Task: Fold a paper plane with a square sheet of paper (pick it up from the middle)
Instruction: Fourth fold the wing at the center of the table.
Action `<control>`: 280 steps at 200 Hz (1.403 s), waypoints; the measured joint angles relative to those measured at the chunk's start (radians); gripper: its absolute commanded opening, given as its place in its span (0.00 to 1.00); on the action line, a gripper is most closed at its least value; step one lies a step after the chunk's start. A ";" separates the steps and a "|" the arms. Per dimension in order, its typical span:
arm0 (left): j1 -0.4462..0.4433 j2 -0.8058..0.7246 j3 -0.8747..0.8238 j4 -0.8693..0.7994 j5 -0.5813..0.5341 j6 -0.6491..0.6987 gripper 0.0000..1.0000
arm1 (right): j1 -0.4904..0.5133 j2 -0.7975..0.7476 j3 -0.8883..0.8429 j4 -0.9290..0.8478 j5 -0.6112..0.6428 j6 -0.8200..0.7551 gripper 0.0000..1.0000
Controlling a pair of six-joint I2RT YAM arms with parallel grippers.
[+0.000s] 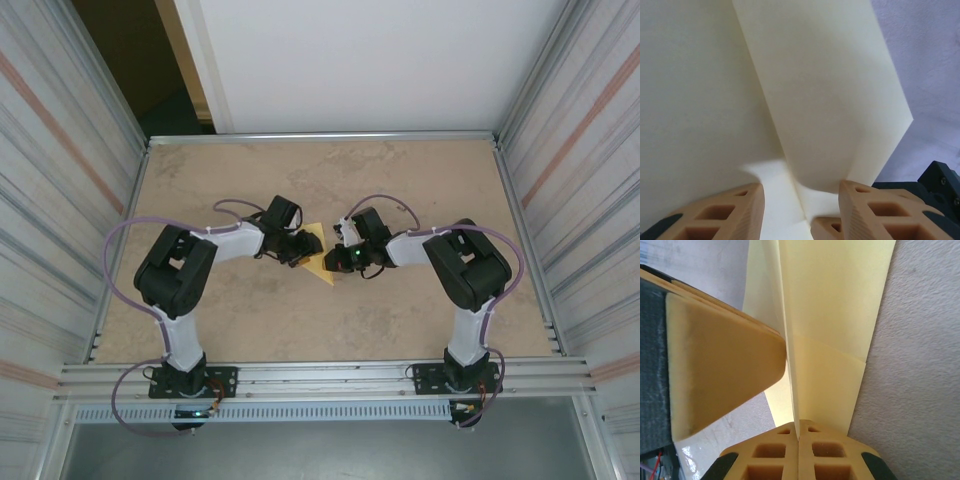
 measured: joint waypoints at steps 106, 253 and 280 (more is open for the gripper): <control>0.056 -0.111 -0.093 0.193 0.072 0.015 0.25 | -0.059 0.040 -0.036 0.113 -0.150 0.092 0.06; 0.056 0.015 -0.143 0.453 0.225 -0.027 0.13 | -0.104 0.089 -0.041 0.183 -0.264 0.167 0.05; 0.056 0.038 -0.143 0.473 0.241 -0.029 0.13 | -0.107 0.093 -0.040 0.187 -0.274 0.177 0.06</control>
